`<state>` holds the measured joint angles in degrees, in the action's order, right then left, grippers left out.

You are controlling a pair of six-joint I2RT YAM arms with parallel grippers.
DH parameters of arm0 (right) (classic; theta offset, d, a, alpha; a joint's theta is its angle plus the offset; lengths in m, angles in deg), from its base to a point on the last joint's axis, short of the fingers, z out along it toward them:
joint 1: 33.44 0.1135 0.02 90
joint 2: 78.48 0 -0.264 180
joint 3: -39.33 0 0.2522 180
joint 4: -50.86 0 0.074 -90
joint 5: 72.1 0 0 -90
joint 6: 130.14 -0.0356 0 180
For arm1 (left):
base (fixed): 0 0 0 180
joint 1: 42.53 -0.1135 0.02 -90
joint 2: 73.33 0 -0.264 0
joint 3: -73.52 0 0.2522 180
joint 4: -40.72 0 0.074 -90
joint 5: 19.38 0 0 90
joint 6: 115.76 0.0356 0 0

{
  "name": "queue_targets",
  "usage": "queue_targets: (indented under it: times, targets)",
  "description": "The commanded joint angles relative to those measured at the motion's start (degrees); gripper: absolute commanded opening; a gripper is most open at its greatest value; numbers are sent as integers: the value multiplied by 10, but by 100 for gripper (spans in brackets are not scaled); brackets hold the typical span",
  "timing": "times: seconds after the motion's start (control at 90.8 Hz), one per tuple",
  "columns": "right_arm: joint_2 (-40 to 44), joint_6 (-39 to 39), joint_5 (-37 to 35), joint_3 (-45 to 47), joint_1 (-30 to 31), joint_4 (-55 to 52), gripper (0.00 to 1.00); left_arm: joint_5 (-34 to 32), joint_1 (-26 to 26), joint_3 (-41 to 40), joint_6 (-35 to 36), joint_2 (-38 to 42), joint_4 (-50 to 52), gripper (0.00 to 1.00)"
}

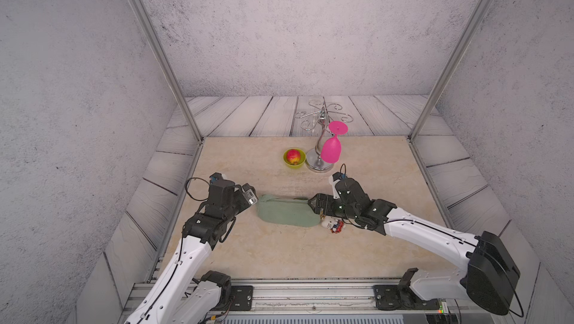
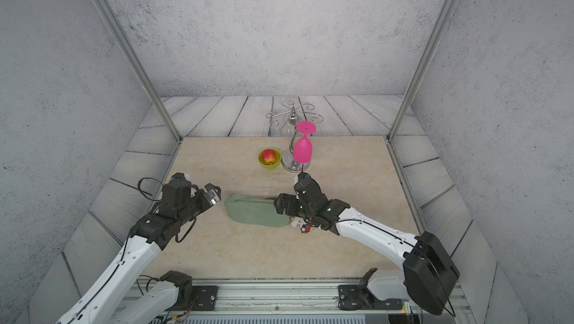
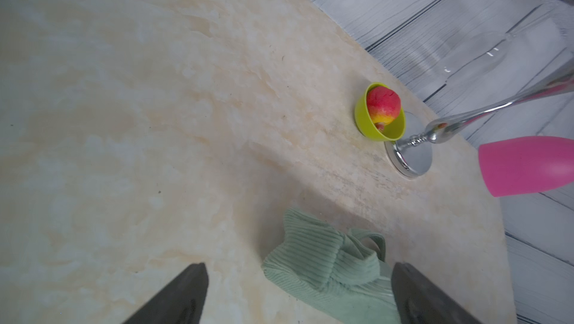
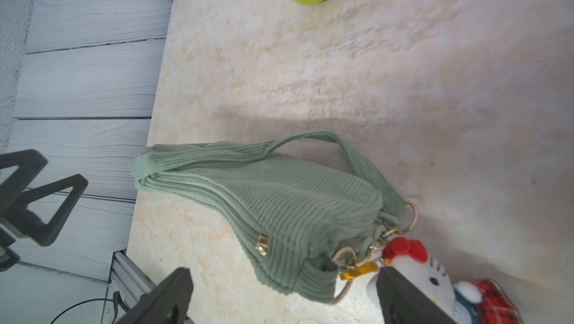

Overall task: Remove the decoration from the bag
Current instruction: Move the bag to the center of the board, then remove the decoration item from the bag.

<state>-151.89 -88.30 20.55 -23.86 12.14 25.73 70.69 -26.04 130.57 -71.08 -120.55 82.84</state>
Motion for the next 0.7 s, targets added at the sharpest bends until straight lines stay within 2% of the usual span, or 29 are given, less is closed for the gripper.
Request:
queue_targets:
  times: [0.0, 0.143, 0.363, 0.539, 0.694]
  targets:
    - [31, 39, -61, 1, 0, -49, 98, 75, 1, 19, -23, 22, 38, 99]
    - [54, 58, -81, 29, -3, -51, 98, 109, 48, 17, -89, 29, 22, 99]
    - [100, 45, -100, 89, -13, -58, 98, 25, 199, 10, -194, 21, -36, 99]
    - [139, 33, -122, 132, -23, -67, 98, -36, 293, 15, -247, -33, -85, 98]
    - [164, 32, -135, 149, -31, -80, 98, -49, 341, 32, -256, -118, -136, 99]
